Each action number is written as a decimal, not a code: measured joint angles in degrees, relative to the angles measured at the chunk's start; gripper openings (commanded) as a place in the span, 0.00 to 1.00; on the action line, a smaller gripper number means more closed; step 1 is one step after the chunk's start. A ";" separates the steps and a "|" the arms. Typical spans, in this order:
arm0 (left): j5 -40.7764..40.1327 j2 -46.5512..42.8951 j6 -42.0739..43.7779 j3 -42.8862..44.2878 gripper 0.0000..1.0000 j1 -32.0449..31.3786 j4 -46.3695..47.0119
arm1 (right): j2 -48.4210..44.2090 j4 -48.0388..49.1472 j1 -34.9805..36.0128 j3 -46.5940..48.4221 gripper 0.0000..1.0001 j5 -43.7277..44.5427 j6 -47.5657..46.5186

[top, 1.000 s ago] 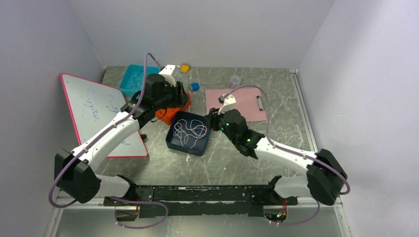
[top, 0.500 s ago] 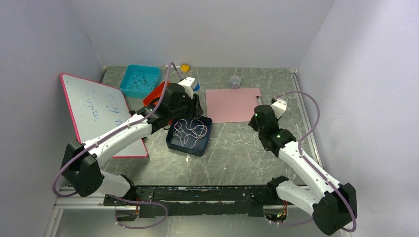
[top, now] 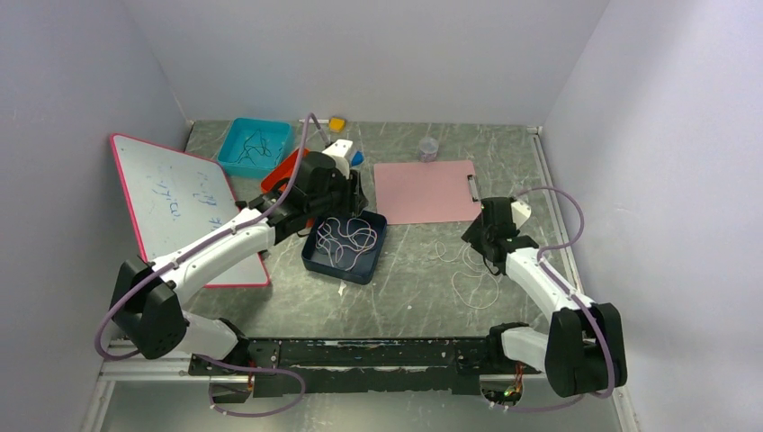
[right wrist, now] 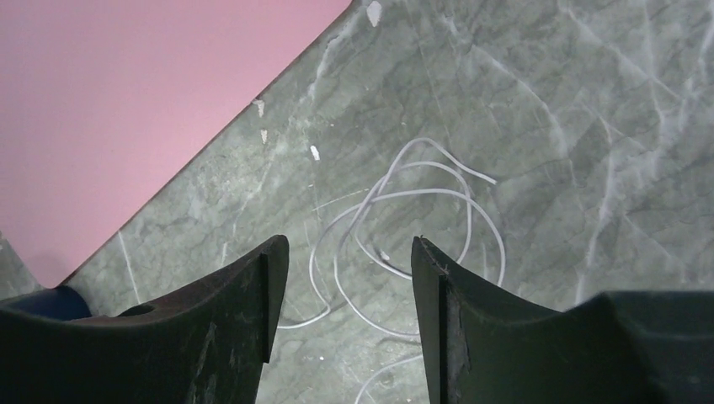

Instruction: Untangle the cables

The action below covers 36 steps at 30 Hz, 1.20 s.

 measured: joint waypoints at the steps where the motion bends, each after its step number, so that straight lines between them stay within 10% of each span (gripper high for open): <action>1: 0.00 -0.17 -0.02 -0.13 0.49 0.00 0.02 | 0.33 0.72 -0.28 -0.24 0.59 -0.63 0.26; 18: 0.02 -0.70 -0.33 -0.83 0.49 -0.02 0.04 | 6.16 13.77 -5.97 -5.51 0.57 -8.07 5.22; 36: 1.18 -0.70 -1.36 -2.01 0.49 -0.02 1.64 | 7.02 24.06 -9.03 -7.63 0.05 -17.73 3.50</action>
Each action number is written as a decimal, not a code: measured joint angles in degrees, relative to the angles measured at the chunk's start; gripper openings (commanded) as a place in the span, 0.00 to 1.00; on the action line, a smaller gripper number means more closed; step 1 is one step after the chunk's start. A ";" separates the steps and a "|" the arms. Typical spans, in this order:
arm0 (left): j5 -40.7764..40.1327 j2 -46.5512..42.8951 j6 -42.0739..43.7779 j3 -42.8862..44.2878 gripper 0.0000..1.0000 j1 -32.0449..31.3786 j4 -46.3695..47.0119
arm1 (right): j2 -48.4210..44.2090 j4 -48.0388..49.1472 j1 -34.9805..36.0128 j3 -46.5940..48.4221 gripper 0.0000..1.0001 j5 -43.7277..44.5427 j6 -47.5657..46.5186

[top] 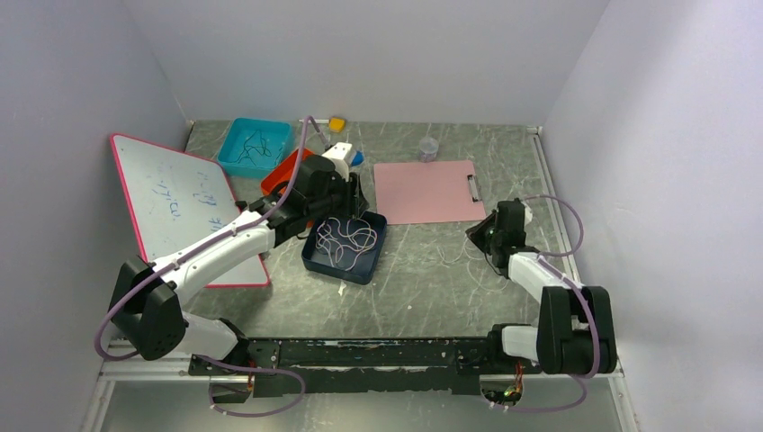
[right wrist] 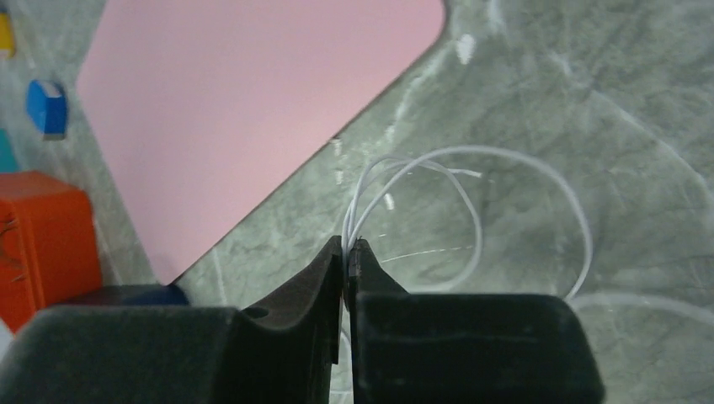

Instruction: Untangle the cables

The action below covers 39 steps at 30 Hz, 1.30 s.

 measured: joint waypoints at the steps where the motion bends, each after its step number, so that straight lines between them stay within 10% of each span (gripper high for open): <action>1: 0.07 0.00 -0.02 -0.04 0.49 0.00 0.11 | -0.57 0.04 -0.02 0.02 0.03 -0.72 -0.44; 28: 5.95 -1.22 -1.27 -0.46 0.52 2.99 3.96 | -13.18 0.31 0.87 15.76 0.00 -34.29 -10.47; 39: -1.09 -9.25 -0.96 -1.79 0.50 10.62 -0.70 | -8.28 0.90 22.45 26.56 0.00 -27.80 -12.57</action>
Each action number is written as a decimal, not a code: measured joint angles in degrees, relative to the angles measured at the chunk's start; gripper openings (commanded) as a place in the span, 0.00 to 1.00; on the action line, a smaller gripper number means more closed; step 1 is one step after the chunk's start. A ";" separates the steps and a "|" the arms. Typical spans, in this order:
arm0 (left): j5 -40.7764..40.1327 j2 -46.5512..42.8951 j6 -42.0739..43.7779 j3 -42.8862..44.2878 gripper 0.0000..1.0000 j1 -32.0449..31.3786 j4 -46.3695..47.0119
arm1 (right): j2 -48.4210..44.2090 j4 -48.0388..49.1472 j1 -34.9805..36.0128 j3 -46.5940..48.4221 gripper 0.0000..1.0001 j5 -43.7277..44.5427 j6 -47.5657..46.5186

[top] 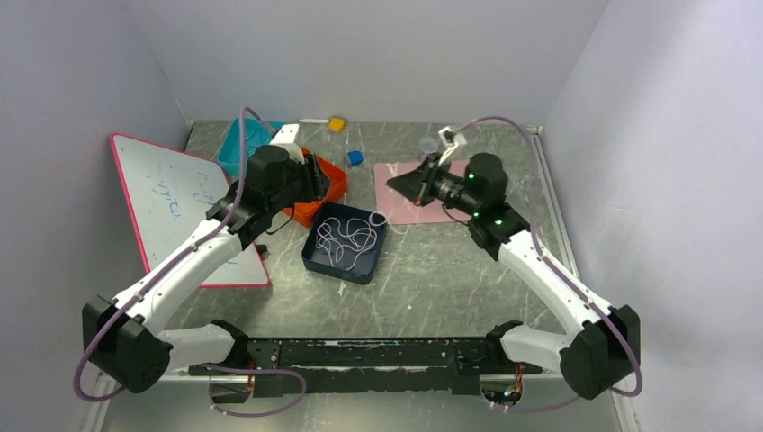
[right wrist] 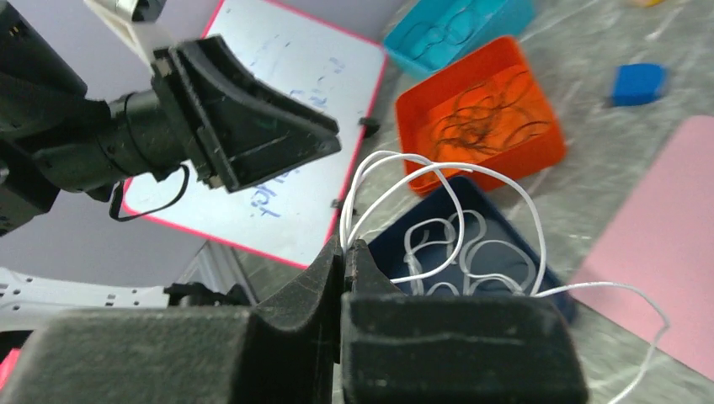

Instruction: Untangle the cables

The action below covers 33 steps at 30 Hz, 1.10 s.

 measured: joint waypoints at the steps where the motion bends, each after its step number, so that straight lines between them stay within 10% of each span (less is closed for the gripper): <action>1: -2.23 -0.87 -0.02 0.00 0.50 0.04 -1.16 | 0.85 0.42 2.40 0.44 0.00 0.90 -0.02; 15: -17.77 -10.84 -0.09 -1.57 0.50 0.24 -6.40 | 18.08 6.19 21.09 7.34 0.00 11.26 0.98; 33: -18.12 -10.80 -0.72 -3.45 0.49 0.24 -7.39 | 28.70 4.42 23.65 7.65 0.00 21.27 -3.43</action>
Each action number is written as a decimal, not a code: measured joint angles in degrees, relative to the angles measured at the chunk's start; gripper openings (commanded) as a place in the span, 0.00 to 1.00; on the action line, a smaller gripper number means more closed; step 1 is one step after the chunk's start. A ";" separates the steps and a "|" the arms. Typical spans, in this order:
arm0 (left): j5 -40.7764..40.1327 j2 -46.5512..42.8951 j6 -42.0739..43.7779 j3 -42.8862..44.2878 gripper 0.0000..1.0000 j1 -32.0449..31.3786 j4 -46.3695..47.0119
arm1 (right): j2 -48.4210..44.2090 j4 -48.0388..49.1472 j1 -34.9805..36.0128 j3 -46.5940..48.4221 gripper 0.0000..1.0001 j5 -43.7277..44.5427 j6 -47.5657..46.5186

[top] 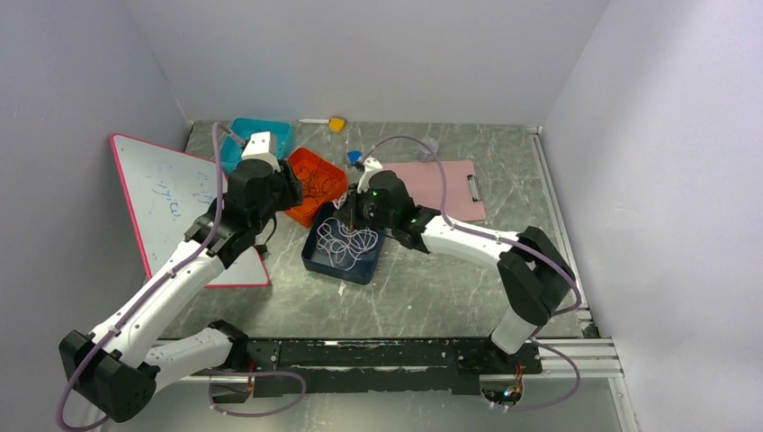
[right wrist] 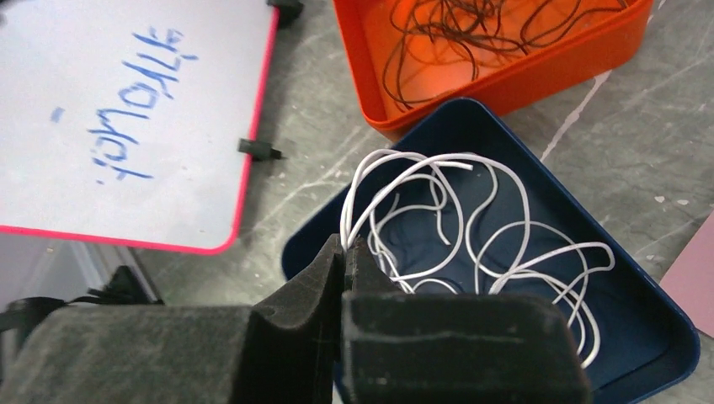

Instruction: Untangle the cables

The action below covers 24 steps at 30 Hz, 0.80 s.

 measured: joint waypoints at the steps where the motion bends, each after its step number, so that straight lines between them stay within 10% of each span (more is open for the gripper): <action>1: 0.00 0.09 -0.02 0.00 0.49 0.00 0.02 | 1.07 -0.63 0.39 0.39 0.00 0.50 -0.94; 18: 0.55 1.14 -0.70 -0.33 0.49 0.00 0.02 | 14.23 -3.48 1.68 3.26 0.00 -2.21 -4.96; 24: 1.01 1.92 -0.74 -0.33 0.53 0.00 0.02 | 15.61 -4.79 1.70 3.96 0.23 -2.97 -5.42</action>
